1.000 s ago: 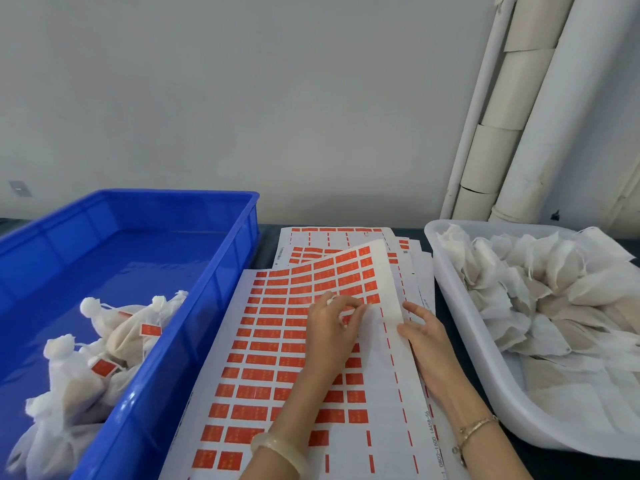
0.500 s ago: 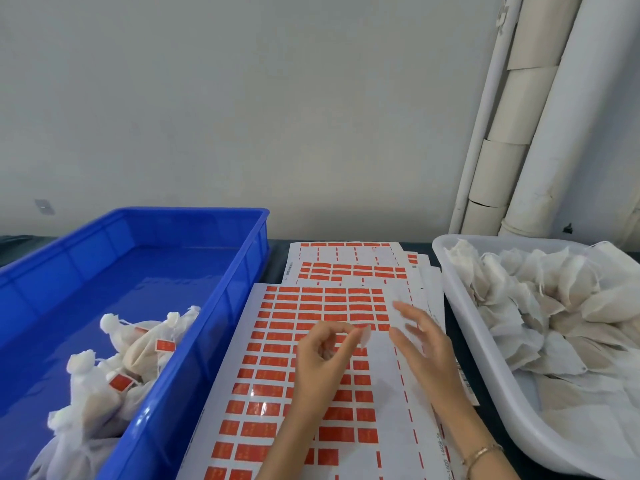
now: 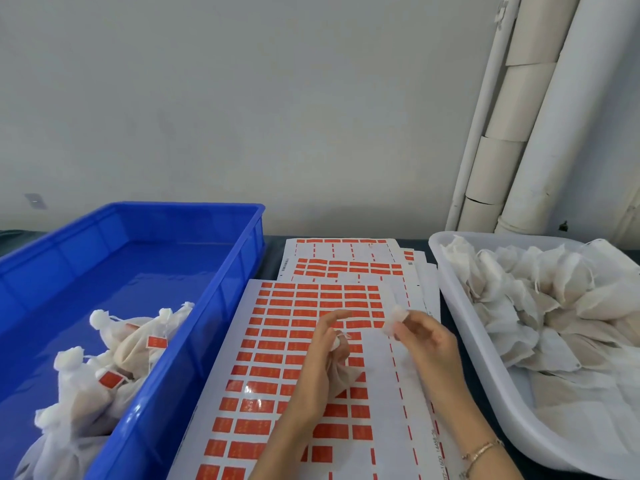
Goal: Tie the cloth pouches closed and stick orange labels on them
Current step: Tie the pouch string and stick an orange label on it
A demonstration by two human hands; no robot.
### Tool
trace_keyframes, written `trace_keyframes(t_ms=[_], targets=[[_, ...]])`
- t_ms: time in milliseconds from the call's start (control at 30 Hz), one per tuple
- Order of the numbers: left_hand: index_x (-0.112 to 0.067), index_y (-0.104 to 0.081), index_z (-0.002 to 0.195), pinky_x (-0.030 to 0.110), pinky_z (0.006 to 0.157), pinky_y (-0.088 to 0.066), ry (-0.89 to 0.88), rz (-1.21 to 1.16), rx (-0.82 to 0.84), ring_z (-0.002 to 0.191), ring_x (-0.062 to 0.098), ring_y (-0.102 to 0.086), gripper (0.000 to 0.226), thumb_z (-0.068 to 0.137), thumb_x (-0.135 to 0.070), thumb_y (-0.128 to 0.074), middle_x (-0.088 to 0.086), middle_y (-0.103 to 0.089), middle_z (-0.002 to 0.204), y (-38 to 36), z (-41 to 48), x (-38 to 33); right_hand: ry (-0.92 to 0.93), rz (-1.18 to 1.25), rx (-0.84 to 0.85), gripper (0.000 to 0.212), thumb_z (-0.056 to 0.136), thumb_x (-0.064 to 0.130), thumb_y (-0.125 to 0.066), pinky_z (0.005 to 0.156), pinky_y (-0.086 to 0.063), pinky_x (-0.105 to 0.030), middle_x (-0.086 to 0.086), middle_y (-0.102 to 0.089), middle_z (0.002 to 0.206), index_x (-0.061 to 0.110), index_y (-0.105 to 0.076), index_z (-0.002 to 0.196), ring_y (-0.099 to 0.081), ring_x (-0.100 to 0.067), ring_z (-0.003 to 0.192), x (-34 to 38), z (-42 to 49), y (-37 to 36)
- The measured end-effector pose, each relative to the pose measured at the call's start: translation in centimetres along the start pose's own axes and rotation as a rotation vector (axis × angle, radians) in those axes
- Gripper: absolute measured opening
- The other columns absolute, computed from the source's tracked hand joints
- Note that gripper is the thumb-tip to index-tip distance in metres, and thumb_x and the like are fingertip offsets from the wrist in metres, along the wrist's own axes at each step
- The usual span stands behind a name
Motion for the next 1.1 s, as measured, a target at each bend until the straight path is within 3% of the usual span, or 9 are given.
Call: trace_keyframes(t_ms=[133,233,333,433,533,600,733,867,1100], targets=[[-0.018,-0.044,0.119,0.004,0.068,-0.045,0.016,0.141,-0.007,0.066,-0.006,-0.058,0.028,0.098,0.0,-0.045,-0.001,-0.052,0.073,0.4,0.0,0.5,-0.114,0.152,0.185,0.024,0.088,0.048,-0.06,0.071,-0.055,-0.024,0.013,-0.07,0.11,0.035,-0.067,0.106,-0.068,-0.007,0.1,-0.6,0.1,-1.2],[-0.019,-0.047,0.113,0.005,0.068,-0.046,0.022,0.114,-0.018,0.071,-0.009,-0.06,0.023,0.1,-0.002,-0.037,-0.004,-0.057,0.079,0.2,-0.2,-0.1,-0.143,0.0,0.364,0.027,0.096,0.047,-0.046,0.08,-0.047,-0.021,0.026,-0.065,0.115,0.038,-0.069,0.107,-0.06,0.006,0.106,-0.9,-0.8,-3.1],[-0.018,-0.047,0.104,0.009,0.058,-0.049,0.086,0.006,0.004,0.067,-0.004,-0.066,0.023,0.098,0.003,-0.041,-0.007,-0.063,0.083,0.0,0.7,-0.1,-0.143,-0.074,0.487,0.05,0.084,0.063,-0.039,0.094,-0.046,-0.032,0.016,-0.064,0.123,0.035,-0.069,0.112,-0.058,-0.008,0.116,-1.2,-1.6,-4.6],[-0.013,-0.047,0.111,0.011,0.057,-0.049,0.147,-0.101,-0.016,0.065,0.004,-0.066,0.021,0.096,0.0,-0.05,-0.005,-0.065,0.074,0.0,0.9,0.2,-0.163,-0.078,0.518,0.053,0.083,0.064,-0.037,0.104,-0.043,-0.036,0.014,-0.064,0.123,0.034,-0.07,0.112,-0.057,-0.009,0.118,-1.3,-2.0,-4.9],[-0.019,-0.052,0.116,0.016,0.068,-0.051,0.081,-0.074,-0.044,0.089,0.012,-0.065,0.035,0.083,-0.029,-0.053,-0.005,-0.065,0.096,0.2,-0.2,0.3,-0.172,-0.018,0.509,0.049,0.087,0.055,-0.036,0.104,-0.04,-0.031,0.014,-0.064,0.124,0.031,-0.072,0.11,-0.055,-0.009,0.121,-1.0,-2.0,-4.9],[-0.031,-0.055,0.111,0.014,0.07,-0.051,0.024,0.017,-0.076,0.094,0.006,-0.062,0.033,0.079,-0.04,-0.055,-0.017,-0.063,0.098,0.6,-0.4,0.4,-0.159,0.102,0.503,0.049,0.09,0.049,-0.037,0.106,-0.035,-0.035,0.006,-0.066,0.123,0.022,-0.074,0.108,-0.056,-0.012,0.122,-0.5,-1.7,-4.7],[-0.024,-0.061,0.099,0.013,0.071,-0.051,-0.083,0.125,-0.113,0.088,0.003,-0.063,0.006,0.093,-0.026,-0.059,-0.02,-0.065,0.087,0.8,0.0,0.2,-0.207,0.358,0.477,0.049,0.094,0.042,-0.042,0.107,-0.036,-0.039,-0.013,-0.067,0.119,0.007,-0.074,0.104,-0.06,-0.024,0.118,-0.2,-1.2,-4.1],[-0.021,-0.062,0.09,0.011,0.068,-0.05,-0.098,0.141,-0.191,0.083,0.003,-0.063,0.002,0.091,-0.019,-0.061,-0.015,-0.065,0.08,1.4,0.1,0.3,-0.231,0.415,0.453,0.052,0.09,0.041,-0.04,0.101,-0.04,-0.036,-0.018,-0.068,0.115,0.003,-0.068,0.112,-0.062,-0.028,0.114,-0.4,-1.1,-4.0],[-0.023,-0.066,0.086,0.01,0.07,-0.049,-0.124,0.115,-0.1,0.085,0.006,-0.063,0.003,0.088,-0.021,-0.066,-0.014,-0.066,0.081,1.2,0.2,0.1,-0.201,0.185,0.083,0.015,0.089,0.023,-0.064,0.089,-0.053,-0.037,0.003,-0.073,0.103,0.018,-0.069,0.102,-0.071,-0.019,0.092,-1.2,0.1,-1.0]])
Point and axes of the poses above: each hand's wrist, its own z-axis towards the middle knuckle, its own y-axis out of the back of the hand, x = y × z, the point moved 8 cm from there along z, towards the middle knuckle
